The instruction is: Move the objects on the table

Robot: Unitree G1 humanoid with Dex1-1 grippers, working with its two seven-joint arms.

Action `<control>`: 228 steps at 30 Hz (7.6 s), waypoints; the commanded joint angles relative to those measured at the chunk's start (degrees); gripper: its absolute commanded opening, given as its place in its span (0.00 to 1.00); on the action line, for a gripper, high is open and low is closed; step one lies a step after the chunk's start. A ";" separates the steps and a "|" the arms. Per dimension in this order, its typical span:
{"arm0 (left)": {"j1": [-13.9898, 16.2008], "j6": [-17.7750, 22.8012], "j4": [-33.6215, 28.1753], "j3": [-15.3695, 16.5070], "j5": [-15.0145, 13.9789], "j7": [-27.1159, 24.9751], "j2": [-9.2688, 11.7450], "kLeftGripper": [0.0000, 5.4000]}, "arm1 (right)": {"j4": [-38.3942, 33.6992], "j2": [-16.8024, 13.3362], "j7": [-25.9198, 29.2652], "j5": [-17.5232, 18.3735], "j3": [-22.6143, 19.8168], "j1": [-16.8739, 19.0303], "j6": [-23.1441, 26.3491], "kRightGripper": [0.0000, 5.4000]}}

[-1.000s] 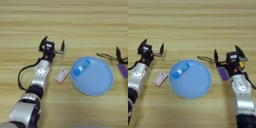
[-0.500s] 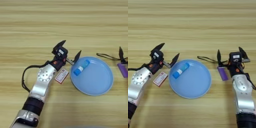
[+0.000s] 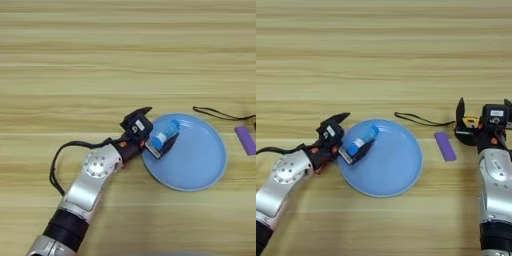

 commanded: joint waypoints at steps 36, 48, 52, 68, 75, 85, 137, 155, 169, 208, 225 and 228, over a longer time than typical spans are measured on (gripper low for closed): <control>-5.92 7.30 5.44 -4.39 5.70 -2.01 2.23 1.00 | -3.34 4.01 -2.34 -0.15 1.67 1.54 2.46 1.00; -3.45 7.60 -4.57 -5.85 6.52 -4.09 5.42 1.00 | -5.55 4.99 -3.03 -0.35 2.32 1.27 4.95 1.00; -3.49 8.88 -5.93 -6.18 6.05 -5.57 6.00 1.00 | -5.72 5.29 -3.18 -0.47 2.45 1.21 5.21 1.00; -4.83 14.08 -2.63 -7.07 5.52 -9.54 6.78 1.00 | -6.70 6.56 -4.15 -0.88 2.87 1.64 5.65 1.00; -6.57 12.76 2.40 -7.02 6.37 -8.51 6.49 1.00 | -6.48 6.86 -4.29 -0.95 2.82 1.68 5.17 1.00; -7.94 11.86 4.90 -6.58 6.18 -7.70 6.20 0.94 | -6.51 7.05 -4.28 -1.03 2.67 1.77 5.14 1.00; -8.42 10.98 4.53 -4.06 4.11 -6.61 4.45 0.25 | -6.17 7.00 -4.14 -0.99 2.63 1.77 5.03 1.00; -11.89 16.10 -4.59 5.06 -1.32 -4.13 2.87 0.25 | -5.90 7.04 -4.06 -0.99 2.71 1.62 4.97 1.00; -12.87 15.32 3.94 15.44 -2.93 3.79 4.25 0.25 | -4.88 7.00 -3.87 -0.94 2.80 1.11 4.65 1.00; -16.09 6.52 27.23 15.55 -2.01 8.39 0.87 0.40 | -7.17 6.35 -0.72 -5.01 8.72 2.81 2.17 1.00; -16.38 6.28 27.52 15.66 -2.06 9.38 0.09 0.73 | -12.07 6.54 4.78 -6.87 16.74 3.13 8.65 1.00; -16.54 6.21 27.68 15.67 -2.01 9.48 -0.03 0.79 | -13.62 6.95 7.10 -6.52 19.48 2.76 12.70 1.00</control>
